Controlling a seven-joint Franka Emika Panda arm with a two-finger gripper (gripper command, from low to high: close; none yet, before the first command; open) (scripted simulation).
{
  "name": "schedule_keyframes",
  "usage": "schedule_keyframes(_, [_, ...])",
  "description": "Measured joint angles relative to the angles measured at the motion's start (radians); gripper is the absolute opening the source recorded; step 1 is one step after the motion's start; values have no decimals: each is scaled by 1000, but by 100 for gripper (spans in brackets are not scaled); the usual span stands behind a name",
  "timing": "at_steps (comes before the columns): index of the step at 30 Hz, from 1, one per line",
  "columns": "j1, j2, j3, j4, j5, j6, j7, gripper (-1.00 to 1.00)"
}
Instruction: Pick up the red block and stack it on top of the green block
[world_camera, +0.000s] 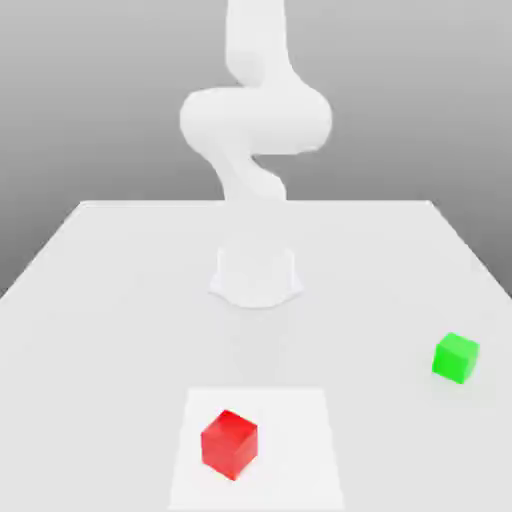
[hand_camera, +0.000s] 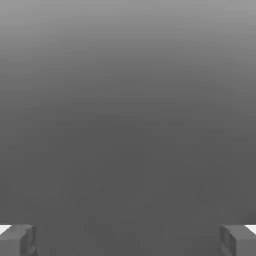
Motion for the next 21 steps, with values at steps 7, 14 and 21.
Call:
schedule_keyframes(7, [96,254,-112,-93,9,123,-301,0])
schedule_keyframes(14, [162,504,-198,-184,46,243,-615,0])
schedule_keyframes(21, [162,754,-216,-275,78,363,-925,0])
